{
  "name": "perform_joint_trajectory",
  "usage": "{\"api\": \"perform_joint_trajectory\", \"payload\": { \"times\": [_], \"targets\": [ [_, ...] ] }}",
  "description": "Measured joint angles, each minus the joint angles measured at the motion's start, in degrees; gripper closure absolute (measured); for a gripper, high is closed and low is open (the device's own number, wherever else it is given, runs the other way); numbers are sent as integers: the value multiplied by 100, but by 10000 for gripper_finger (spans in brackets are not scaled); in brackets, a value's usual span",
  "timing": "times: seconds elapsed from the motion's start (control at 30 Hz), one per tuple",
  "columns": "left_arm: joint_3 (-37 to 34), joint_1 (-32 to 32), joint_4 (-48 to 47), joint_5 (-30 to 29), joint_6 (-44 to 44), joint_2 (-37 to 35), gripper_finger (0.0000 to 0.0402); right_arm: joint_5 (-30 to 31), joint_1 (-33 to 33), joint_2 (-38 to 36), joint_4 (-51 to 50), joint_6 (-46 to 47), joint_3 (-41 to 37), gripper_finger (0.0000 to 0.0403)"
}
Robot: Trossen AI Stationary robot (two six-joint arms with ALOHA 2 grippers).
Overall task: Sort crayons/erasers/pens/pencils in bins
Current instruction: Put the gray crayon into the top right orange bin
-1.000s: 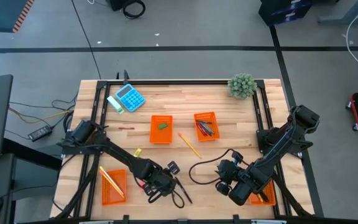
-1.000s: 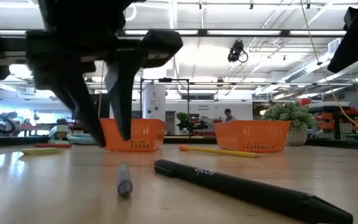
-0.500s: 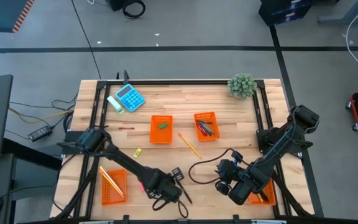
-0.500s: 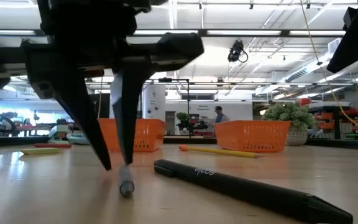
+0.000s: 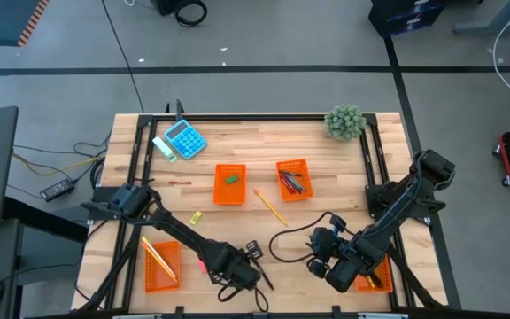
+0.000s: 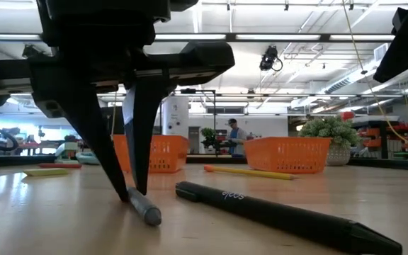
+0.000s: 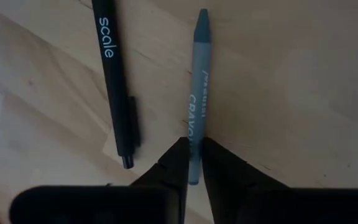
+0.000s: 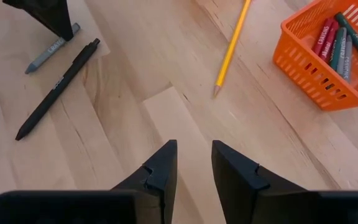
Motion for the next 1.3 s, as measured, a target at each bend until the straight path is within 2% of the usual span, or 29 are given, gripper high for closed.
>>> {"api": "perform_joint_trajectory", "payload": {
  "times": [0.3,0.63,1.0,1.17,1.3],
  "targets": [
    [14,53,-4,44,-24,72,367,0,0,0,-4,-10,0,296],
    [2,319,-9,915,-257,94,334,-1,0,0,-2,-93,0,296],
    [-10,465,56,1014,48,90,376,-111,4,0,0,-108,0,296],
    [-17,531,52,998,78,5,363,-473,4,0,0,-14,-2,296],
    [71,555,-15,805,105,-33,358,-542,4,0,5,80,-2,296]
  ]
}}
